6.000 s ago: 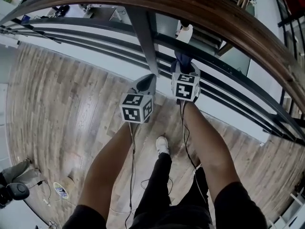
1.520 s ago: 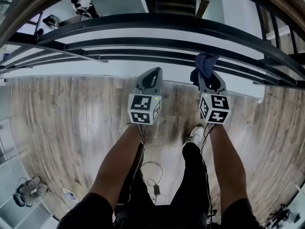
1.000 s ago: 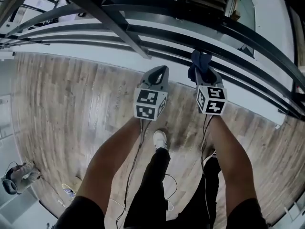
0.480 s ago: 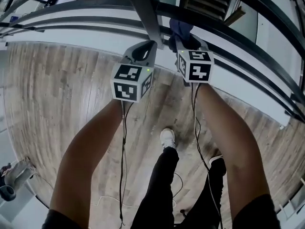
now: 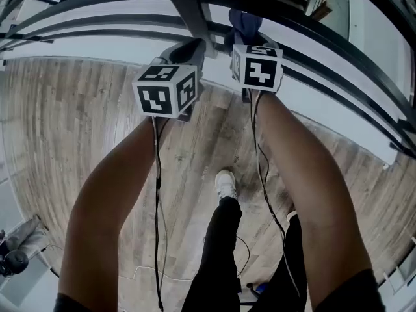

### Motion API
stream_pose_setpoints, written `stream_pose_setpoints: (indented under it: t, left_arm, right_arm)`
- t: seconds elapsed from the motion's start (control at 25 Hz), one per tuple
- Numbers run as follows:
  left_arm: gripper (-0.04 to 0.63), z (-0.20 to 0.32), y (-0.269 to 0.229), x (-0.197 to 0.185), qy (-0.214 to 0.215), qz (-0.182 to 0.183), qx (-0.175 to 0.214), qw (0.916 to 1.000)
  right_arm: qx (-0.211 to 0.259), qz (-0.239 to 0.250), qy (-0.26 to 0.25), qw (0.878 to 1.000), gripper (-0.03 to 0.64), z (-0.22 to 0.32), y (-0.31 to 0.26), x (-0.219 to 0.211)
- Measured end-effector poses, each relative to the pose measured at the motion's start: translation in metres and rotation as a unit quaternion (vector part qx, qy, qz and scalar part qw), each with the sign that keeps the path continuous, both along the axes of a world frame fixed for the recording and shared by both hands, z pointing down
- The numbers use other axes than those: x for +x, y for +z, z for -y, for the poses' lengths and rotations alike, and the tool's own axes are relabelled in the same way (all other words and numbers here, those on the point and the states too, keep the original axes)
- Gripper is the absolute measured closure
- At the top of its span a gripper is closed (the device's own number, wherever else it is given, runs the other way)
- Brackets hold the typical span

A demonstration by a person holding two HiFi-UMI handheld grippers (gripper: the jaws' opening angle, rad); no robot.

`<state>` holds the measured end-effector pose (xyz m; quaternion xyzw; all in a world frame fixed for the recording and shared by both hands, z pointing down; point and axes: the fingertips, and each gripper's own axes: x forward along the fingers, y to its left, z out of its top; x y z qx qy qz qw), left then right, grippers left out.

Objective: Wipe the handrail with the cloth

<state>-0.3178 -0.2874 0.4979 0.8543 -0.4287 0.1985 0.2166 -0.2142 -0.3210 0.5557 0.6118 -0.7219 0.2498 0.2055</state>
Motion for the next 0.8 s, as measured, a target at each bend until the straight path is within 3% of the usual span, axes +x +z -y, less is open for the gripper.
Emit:
stream_pose_setpoints:
  t: [0.16,0.44,0.64,0.8]
  left_arm:
    - [0.597,-0.015,-0.002,0.020,-0.001,0.011,0.004,0.9999]
    - [0.597,-0.045,-0.014,0.069,-0.002,-0.003,0.007,1.0000]
    - [0.597,-0.067,-0.009,0.127,0.026,0.006,0.006,0.9996]
    - [0.597,-0.082,0.002,0.179,0.018,0.001,0.000,0.9998]
  right_arm:
    - [-0.003,-0.014,0.004,1.000,0.491,-0.017,0.001,0.031]
    - [-0.007,-0.028,0.050,0.998,0.491,-0.056,0.001,0.113]
    - [-0.006,-0.033,0.067,0.997,0.491,-0.086,-0.001,0.174]
    - [0.002,-0.047,0.066,0.997,0.491,-0.109,0.000,0.227]
